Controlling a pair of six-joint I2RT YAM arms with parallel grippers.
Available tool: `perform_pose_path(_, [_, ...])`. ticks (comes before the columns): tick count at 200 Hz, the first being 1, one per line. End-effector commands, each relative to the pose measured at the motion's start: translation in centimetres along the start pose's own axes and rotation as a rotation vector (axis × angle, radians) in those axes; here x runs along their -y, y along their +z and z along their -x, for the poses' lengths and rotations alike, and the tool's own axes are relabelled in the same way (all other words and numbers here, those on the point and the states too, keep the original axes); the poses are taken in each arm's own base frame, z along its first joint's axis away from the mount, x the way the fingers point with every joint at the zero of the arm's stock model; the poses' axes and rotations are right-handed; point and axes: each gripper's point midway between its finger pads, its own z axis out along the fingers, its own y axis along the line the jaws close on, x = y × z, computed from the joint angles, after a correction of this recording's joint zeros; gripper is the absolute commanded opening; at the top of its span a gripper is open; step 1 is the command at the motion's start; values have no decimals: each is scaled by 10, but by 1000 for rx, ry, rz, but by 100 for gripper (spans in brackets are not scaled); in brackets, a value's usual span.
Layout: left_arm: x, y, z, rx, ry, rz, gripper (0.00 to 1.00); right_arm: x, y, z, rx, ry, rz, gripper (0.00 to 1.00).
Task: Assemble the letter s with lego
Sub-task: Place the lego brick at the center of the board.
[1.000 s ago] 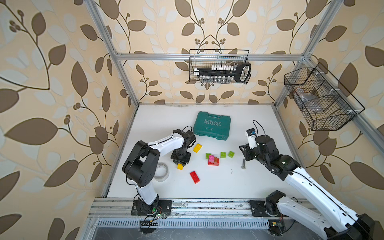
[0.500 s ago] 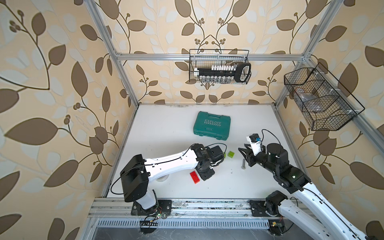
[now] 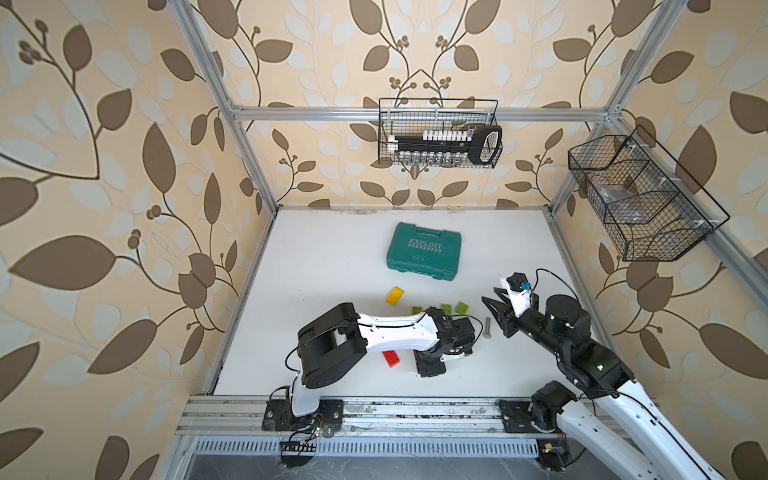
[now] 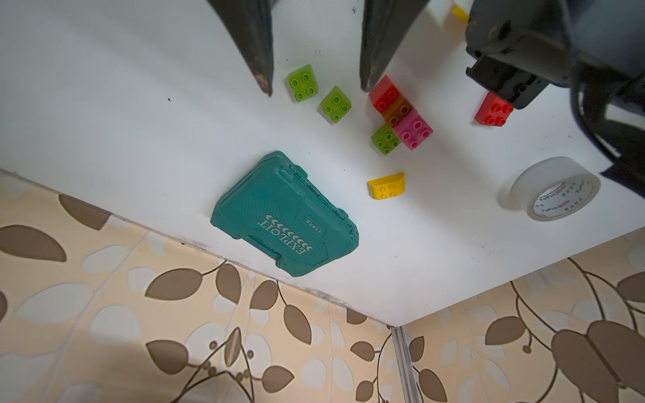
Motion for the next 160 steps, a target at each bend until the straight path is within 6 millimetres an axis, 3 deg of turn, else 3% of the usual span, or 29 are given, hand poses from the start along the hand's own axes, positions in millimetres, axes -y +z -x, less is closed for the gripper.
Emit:
perform_pose_path(1, [-5,-7,1,-11,76,48,39,1,2,-8,-20,-11,-5,37])
perform_pose_path(49, [-15,-30,2,53,95,115,67,-5,2,-5,2,-13,31,42])
perform_pose_path(62, [-16,-47,5,104,79,125,73,-11,2,-3,26,-9,63,42])
perform_pose_path(89, [-21,-96,1,245,-7,158,75,-35,5,-7,82,72,199,42])
perform_pose_path(125, [-57,-159,-28,484,-292,182,76,-72,19,-46,82,117,300,42])
perform_pose_path(160, [-95,-181,-61,622,-575,177,79,-117,25,-86,-13,-26,384,44])
